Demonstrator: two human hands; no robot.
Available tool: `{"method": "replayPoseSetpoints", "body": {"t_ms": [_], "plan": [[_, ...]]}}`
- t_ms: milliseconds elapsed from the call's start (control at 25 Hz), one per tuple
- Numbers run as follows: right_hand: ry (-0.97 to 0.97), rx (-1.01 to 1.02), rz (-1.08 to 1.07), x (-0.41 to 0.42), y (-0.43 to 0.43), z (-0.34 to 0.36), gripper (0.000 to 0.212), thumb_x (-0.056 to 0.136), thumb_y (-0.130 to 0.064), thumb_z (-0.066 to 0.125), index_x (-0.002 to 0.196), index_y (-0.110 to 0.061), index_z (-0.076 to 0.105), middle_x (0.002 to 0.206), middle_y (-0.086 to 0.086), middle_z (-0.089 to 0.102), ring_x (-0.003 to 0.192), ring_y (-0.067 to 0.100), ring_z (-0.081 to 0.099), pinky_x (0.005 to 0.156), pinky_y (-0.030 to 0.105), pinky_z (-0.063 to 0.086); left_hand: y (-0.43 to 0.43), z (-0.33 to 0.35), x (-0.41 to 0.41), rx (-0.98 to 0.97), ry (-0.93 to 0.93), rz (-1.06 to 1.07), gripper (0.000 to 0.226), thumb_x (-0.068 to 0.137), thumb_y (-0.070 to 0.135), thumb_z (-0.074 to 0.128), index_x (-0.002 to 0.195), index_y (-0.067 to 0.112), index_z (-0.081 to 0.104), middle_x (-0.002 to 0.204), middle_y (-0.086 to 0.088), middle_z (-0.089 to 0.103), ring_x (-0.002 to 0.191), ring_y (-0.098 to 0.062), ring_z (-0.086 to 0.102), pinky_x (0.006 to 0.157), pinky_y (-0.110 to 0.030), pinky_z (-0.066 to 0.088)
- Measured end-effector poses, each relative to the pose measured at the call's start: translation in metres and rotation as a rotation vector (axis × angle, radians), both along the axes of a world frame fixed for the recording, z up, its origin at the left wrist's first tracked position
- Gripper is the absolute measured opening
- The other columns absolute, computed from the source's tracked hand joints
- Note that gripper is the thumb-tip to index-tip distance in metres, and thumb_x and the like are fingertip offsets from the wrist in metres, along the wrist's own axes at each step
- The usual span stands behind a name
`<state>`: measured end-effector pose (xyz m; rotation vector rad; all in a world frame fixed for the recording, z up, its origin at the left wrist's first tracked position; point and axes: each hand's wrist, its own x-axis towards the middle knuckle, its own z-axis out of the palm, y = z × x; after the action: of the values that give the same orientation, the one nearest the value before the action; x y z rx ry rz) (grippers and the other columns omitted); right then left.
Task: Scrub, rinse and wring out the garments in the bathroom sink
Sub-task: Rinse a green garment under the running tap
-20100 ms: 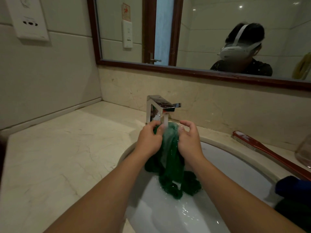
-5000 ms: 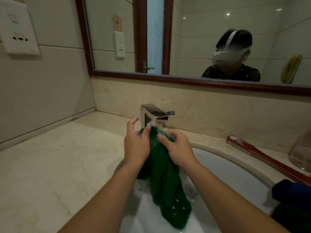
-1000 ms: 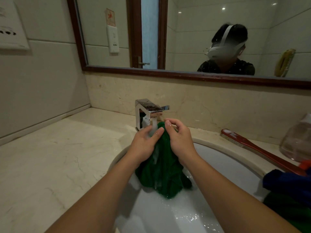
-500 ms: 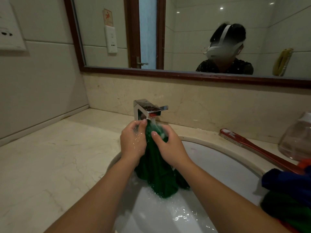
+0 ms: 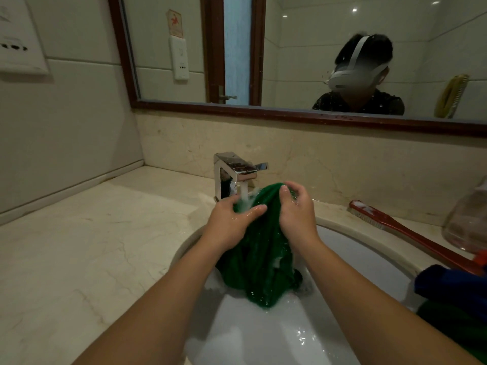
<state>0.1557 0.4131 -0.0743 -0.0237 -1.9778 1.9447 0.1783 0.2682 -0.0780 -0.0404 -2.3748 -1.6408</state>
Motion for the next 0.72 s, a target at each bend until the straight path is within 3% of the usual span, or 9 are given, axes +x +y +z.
{"method": "replayPoseSetpoints", "body": {"t_ms": [120,240,360,480,600,720], "plan": [[0.027,0.049,0.064,0.005,-0.005,0.002,0.019,0.107,-0.031,0.051,0.122,-0.021,0.058,0.114,-0.003,0.065,0.104,0.012,0.064,0.093,0.036,0.056,-0.002,0.004,0.0,-0.039,0.093,0.083,0.032,0.096,0.047,0.064,0.111,0.02,0.07,0.097,0.004,0.071,0.092,-0.017,0.068,0.079,-0.034,0.058],[0.012,0.24,0.161,0.009,-0.014,-0.005,0.025,0.106,-0.04,0.051,0.123,-0.025,0.061,0.108,-0.008,0.066,0.1,0.009,0.065,0.092,0.042,0.058,-0.011,0.009,0.002,0.118,0.226,0.216,0.025,0.101,0.036,0.059,0.108,0.015,0.07,0.096,0.0,0.071,0.091,-0.019,0.068,0.08,-0.038,0.058],[-0.058,0.315,0.347,0.019,-0.027,-0.014,0.026,0.103,-0.049,0.052,0.123,-0.034,0.06,0.106,-0.01,0.07,0.097,0.009,0.069,0.088,0.044,0.06,-0.014,0.012,0.004,0.264,0.227,0.271,0.018,0.101,0.032,0.06,0.102,0.016,0.069,0.092,0.001,0.07,0.088,-0.015,0.068,0.074,-0.028,0.056],[-0.023,0.321,0.333,0.018,-0.033,-0.016,0.019,0.106,-0.036,0.05,0.123,-0.033,0.058,0.109,-0.012,0.068,0.1,0.008,0.066,0.092,0.043,0.058,-0.016,0.013,0.004,0.281,0.266,0.283,0.013,0.1,0.031,0.062,0.099,0.021,0.071,0.092,0.005,0.071,0.089,-0.009,0.067,0.072,-0.02,0.054],[0.002,0.218,0.187,0.007,-0.025,-0.01,0.015,0.106,-0.031,0.052,0.115,-0.026,0.063,0.103,-0.007,0.071,0.097,0.014,0.07,0.089,0.043,0.059,-0.018,0.007,0.001,0.159,0.242,0.294,0.016,0.098,0.039,0.062,0.106,0.029,0.071,0.102,0.01,0.071,0.097,-0.01,0.064,0.081,-0.026,0.053],[0.038,0.163,0.121,0.002,-0.014,-0.004,0.015,0.106,-0.03,0.054,0.111,-0.022,0.066,0.101,-0.006,0.071,0.095,0.011,0.069,0.088,0.039,0.059,-0.014,0.003,-0.001,-0.014,0.24,0.288,0.03,0.099,0.044,0.059,0.119,0.026,0.071,0.114,0.007,0.07,0.104,-0.011,0.062,0.085,-0.028,0.049]]}}
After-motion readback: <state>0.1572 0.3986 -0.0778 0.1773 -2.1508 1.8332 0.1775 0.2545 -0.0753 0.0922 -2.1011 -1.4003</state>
